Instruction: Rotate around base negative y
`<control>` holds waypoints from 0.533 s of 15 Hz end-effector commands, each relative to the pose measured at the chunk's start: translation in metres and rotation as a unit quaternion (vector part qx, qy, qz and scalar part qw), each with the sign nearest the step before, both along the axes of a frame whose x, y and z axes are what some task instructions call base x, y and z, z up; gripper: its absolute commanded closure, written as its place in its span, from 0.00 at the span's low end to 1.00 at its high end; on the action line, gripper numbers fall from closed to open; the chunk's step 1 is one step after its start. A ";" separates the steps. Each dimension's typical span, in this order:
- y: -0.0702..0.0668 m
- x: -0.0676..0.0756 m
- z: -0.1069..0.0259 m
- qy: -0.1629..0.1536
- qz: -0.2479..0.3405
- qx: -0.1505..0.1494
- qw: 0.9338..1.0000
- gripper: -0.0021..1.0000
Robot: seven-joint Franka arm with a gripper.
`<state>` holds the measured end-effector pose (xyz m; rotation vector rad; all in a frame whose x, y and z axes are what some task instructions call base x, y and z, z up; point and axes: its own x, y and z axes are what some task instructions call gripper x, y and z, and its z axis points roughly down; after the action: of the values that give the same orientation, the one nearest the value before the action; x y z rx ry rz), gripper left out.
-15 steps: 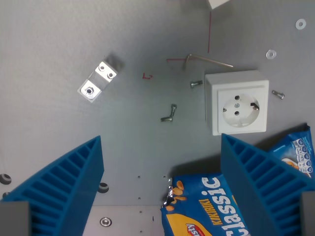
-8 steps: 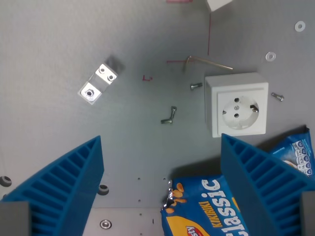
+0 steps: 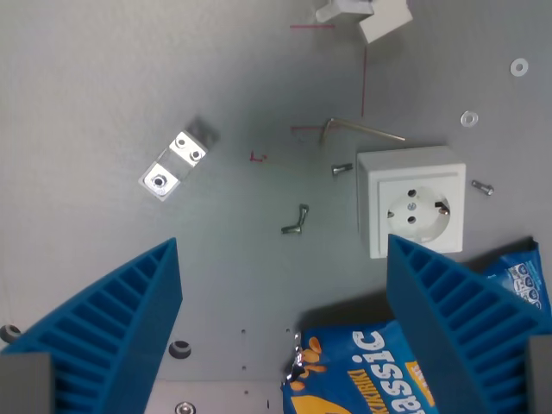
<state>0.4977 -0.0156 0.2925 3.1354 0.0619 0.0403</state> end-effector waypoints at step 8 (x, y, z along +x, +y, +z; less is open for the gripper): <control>0.000 -0.008 -0.001 -0.136 0.000 0.000 0.991 0.00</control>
<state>0.5045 -0.0157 0.2902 3.1312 0.0621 0.1220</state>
